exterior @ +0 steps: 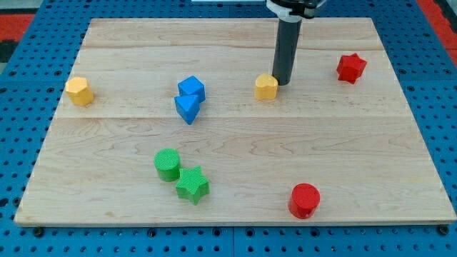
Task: Move yellow heart closer to blue triangle
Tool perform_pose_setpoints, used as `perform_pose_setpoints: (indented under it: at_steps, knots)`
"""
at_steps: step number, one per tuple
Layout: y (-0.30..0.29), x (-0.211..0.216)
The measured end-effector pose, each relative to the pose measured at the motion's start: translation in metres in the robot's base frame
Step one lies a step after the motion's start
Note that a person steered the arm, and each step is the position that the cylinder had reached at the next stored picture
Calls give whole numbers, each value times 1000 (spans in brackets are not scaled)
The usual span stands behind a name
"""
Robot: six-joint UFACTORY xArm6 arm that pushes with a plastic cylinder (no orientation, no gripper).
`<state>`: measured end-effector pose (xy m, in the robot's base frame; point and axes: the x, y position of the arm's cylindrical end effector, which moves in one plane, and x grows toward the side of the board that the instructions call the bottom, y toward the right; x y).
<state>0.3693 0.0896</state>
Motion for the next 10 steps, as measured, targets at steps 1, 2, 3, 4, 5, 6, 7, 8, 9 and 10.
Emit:
perform_pose_setpoints:
  at_steps: [1, 2, 3, 4, 5, 6, 7, 8, 9, 10]
  knots:
    - [-13, 9]
    - [-40, 9]
    - [18, 31]
    - [-10, 62]
    - [-45, 47]
    - [-78, 5]
    - [-102, -22]
    - [-203, -23]
    - [-141, -41]
    - [-89, -44]
